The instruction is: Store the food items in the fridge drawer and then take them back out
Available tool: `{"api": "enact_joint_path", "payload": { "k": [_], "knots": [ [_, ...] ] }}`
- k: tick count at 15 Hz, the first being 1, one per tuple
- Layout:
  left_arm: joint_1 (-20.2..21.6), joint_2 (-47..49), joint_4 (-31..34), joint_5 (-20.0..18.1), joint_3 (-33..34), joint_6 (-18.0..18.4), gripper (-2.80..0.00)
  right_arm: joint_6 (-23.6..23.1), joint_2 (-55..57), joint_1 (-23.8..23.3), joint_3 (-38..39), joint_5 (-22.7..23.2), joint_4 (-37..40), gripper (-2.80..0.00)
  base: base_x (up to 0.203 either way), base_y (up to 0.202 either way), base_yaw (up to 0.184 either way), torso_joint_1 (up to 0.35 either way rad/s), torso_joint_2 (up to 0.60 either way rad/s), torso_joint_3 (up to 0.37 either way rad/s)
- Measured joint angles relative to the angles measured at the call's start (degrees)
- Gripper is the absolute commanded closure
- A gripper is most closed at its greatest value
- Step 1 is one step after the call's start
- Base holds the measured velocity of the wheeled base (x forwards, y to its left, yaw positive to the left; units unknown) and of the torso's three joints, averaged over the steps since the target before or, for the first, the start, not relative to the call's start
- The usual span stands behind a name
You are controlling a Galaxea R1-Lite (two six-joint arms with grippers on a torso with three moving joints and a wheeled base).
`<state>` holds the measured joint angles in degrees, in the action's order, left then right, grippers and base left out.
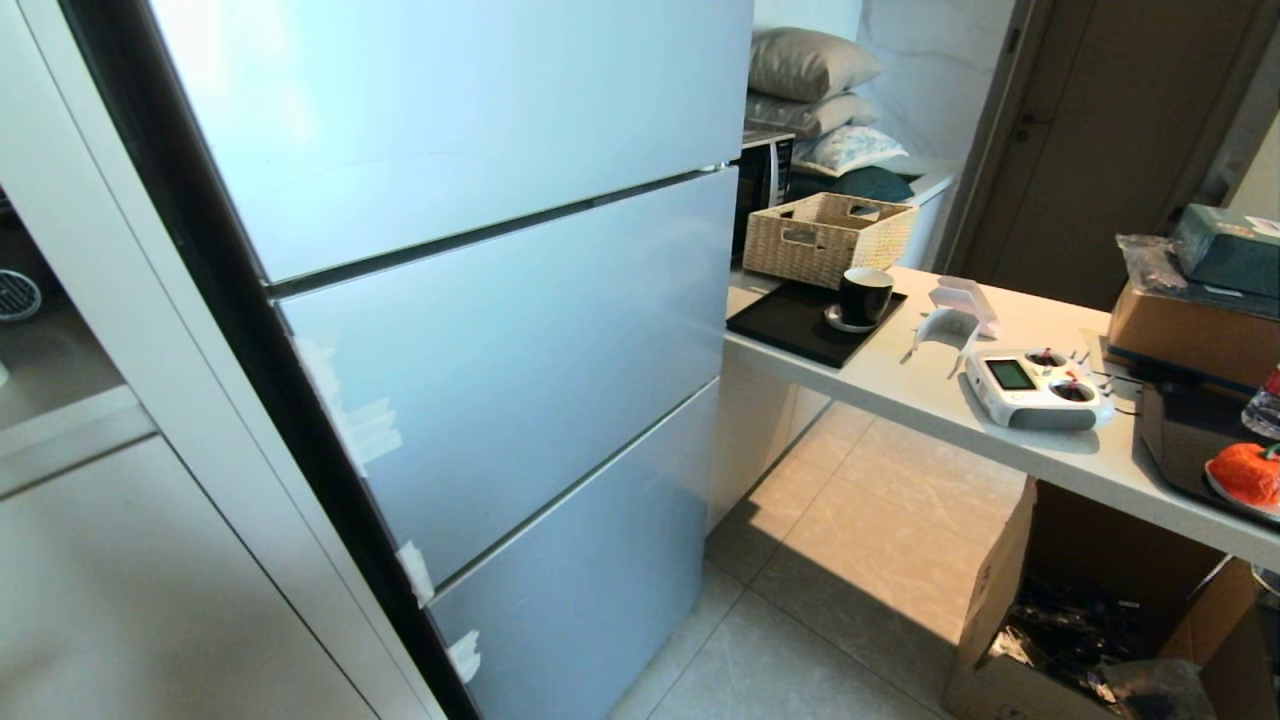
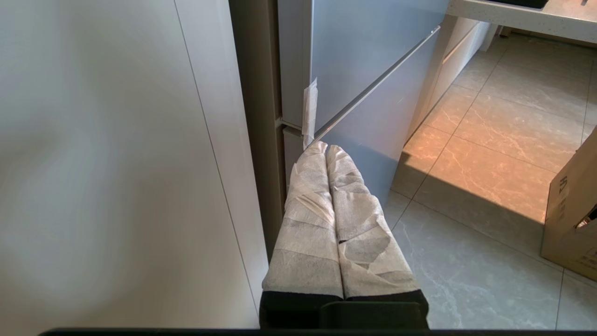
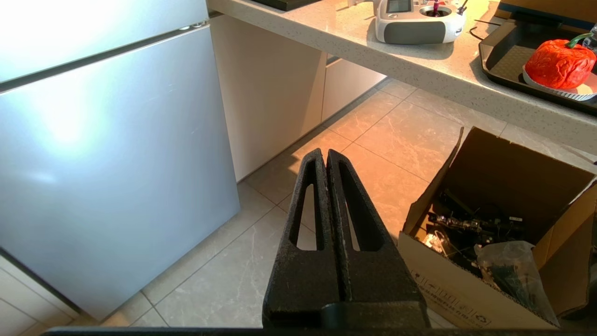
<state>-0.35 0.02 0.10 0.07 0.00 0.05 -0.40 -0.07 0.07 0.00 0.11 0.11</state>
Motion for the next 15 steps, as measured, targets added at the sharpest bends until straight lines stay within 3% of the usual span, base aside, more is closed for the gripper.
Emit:
{"api": "enact_joint_path", "payload": {
  "k": [3,6,9,15],
  "knots": [
    [0.00,0.09,-1.83,-1.25,-1.54,-0.01,0.00,-0.01,-0.01,0.00,0.00,-0.01,-0.01,0.00,0.000,0.000,0.000,0.000,0.00,0.000],
    [-0.27,4.76,-3.01,-5.91,-9.47,-5.95,0.00,-0.01,0.02,0.00,0.00,0.02,-0.01,0.00,0.000,0.000,0.000,0.000,0.00,0.000],
    [-2.78,15.53,-5.49,-8.18,-14.48,-10.91,0.00,-0.01,0.02,0.00,0.00,0.02,-0.02,0.00,0.000,0.000,0.000,0.000,0.00,0.000],
    [-5.79,41.90,-18.29,-8.44,-22.75,-12.41,0.00,0.00,-0.01,0.00,0.00,0.02,-0.01,0.00,0.000,0.000,0.000,0.000,0.00,0.000]
  ]
}}
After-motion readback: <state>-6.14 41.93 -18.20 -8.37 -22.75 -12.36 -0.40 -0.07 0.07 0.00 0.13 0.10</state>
